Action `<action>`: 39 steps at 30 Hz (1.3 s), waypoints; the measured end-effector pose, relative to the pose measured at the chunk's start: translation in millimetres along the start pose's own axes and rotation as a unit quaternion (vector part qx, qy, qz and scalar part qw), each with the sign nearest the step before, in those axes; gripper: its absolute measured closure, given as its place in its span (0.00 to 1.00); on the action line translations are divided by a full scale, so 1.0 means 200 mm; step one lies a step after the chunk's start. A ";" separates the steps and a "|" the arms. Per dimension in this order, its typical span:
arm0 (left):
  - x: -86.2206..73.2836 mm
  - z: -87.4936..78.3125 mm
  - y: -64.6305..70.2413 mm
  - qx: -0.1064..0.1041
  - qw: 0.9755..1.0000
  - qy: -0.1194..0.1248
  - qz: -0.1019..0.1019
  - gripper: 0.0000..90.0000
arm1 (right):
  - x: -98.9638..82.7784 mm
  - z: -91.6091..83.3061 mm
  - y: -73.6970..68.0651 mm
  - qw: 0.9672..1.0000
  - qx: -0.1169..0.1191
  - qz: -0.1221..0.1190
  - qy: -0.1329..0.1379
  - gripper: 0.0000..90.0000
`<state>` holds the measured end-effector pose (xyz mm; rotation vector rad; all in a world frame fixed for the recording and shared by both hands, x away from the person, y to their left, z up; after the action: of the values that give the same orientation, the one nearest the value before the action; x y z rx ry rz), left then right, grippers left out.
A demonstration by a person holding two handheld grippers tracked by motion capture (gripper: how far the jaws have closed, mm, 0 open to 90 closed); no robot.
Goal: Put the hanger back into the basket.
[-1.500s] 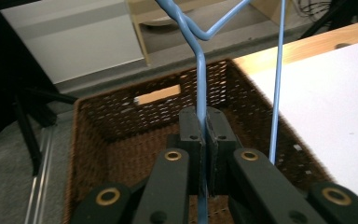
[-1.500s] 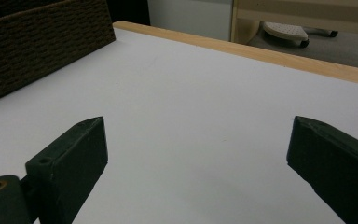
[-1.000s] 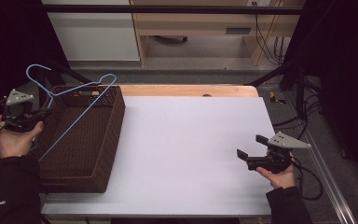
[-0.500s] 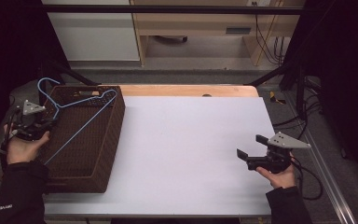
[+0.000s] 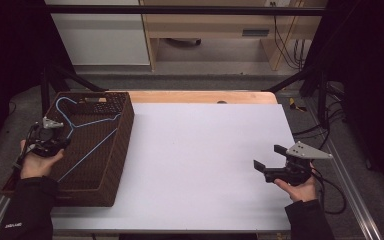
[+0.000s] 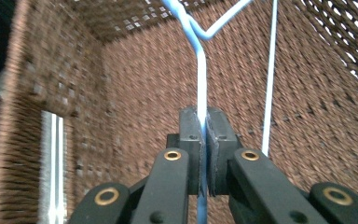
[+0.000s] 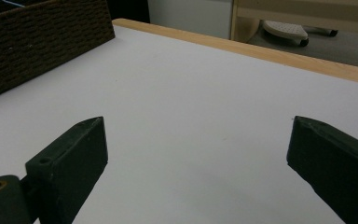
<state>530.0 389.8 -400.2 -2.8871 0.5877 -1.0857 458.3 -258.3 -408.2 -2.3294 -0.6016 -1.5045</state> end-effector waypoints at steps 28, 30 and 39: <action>0.04 -0.30 0.20 -0.096 0.978 0.180 -0.043 0.46 | 0.00 0.00 -0.01 1.000 -0.001 0.007 0.005 0.06; 0.06 -0.34 0.26 -0.110 0.972 0.203 -0.036 0.43 | 0.00 0.00 -0.01 1.000 0.000 0.009 0.006 0.06; 0.09 -0.40 0.52 -0.156 0.955 0.250 -0.001 0.30 | 0.01 -0.01 -0.01 1.000 0.000 0.011 0.012 0.05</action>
<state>455.8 296.1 -341.2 -2.8433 0.8334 -1.9073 456.5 -258.3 -405.9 -2.3077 -0.5682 -1.5202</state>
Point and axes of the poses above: each handheld gripper's, and its own axes: z roughly forward along the jaws, x roughly out of its top, y roughly to its right, the point moved 3 cm from there along z, roughly forward along the jaws, and after that the axes turned 6 degrees about -x, right-handed, at the moved point
